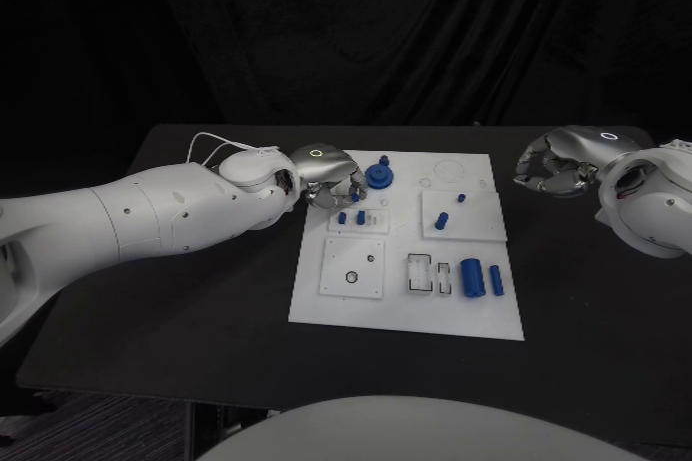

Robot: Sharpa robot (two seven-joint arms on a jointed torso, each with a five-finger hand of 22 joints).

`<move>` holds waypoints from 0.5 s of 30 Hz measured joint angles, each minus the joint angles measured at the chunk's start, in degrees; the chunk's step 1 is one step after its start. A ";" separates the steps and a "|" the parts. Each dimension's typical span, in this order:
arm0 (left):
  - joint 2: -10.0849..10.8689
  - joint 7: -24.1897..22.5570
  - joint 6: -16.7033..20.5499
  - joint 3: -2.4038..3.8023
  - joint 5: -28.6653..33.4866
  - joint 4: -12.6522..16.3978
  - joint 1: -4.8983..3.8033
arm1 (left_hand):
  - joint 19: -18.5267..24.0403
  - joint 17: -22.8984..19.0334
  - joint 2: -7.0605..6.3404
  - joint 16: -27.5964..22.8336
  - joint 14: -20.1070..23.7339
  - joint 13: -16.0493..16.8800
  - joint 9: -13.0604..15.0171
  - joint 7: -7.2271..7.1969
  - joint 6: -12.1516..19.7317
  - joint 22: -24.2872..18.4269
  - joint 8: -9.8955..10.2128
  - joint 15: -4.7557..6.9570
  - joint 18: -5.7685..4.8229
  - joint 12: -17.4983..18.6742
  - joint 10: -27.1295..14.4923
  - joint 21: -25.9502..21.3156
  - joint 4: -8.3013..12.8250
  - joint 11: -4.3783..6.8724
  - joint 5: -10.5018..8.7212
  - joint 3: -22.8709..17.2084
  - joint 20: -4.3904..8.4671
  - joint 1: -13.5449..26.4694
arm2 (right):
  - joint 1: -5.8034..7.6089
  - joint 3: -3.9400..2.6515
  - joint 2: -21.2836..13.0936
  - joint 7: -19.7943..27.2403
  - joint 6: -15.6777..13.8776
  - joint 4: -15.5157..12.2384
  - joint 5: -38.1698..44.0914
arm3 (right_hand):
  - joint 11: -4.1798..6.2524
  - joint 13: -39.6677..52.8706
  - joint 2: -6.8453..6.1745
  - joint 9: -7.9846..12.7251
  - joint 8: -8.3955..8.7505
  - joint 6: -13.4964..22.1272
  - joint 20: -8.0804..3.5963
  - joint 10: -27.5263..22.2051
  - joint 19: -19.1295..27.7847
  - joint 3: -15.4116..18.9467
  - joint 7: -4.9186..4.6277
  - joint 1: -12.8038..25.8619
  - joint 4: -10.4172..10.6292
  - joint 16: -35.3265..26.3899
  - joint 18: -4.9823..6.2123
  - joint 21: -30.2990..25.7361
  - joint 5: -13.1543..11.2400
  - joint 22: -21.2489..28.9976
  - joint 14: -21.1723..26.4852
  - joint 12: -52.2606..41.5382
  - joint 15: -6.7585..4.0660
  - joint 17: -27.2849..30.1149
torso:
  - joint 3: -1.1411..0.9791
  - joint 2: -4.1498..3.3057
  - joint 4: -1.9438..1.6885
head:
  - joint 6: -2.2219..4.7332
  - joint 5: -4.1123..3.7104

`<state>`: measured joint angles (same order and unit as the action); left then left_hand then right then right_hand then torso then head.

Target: Assemble the parts on the task board

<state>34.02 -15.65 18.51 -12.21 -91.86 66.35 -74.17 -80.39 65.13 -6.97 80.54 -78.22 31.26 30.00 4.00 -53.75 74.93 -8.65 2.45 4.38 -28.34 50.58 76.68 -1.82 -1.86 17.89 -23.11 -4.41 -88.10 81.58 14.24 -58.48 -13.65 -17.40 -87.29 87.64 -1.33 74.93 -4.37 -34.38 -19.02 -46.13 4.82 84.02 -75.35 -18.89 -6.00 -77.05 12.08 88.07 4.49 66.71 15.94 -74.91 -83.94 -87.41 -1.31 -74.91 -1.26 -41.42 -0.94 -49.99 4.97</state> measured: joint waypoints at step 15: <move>-0.63 0.19 -0.61 0.01 0.00 -0.75 0.32 | 0.22 0.03 0.00 0.00 0.00 0.02 0.00 0.00 0.00 -0.01 0.00 0.00 0.01 0.00 0.20 -0.37 0.00 -0.21 0.00 0.00 0.21 0.00 | 0.00 -0.02 -0.07 -0.01 0.06 -0.05 0.00 | 0.00 -0.01 0.00 0.00 0.00 0.00 0.00 0.00 0.00 0.00 0.00 0.00 0.00 0.00 0.00 0.00 0.00 0.01 0.00 0.00 0.00 0.00 | 0.00 0.02 0.00 | 0.00 -0.10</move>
<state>33.39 -15.46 17.90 -12.19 -91.86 65.60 -73.85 -80.17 65.15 -6.97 80.54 -78.22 31.28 30.00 4.00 -53.75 74.92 -8.65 2.45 4.38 -28.34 50.78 76.30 -1.82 -2.07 17.90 -23.11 -4.19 -88.10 81.57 14.23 -58.55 -13.66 -17.34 -87.33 87.64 -1.32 74.92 -4.37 -34.39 -19.02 -46.13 4.82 84.02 -75.35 -18.89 -6.00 -77.05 12.08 88.07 4.49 66.71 15.94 -74.91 -83.94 -87.41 -1.31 -74.90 -1.26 -41.41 -0.94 -49.99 4.87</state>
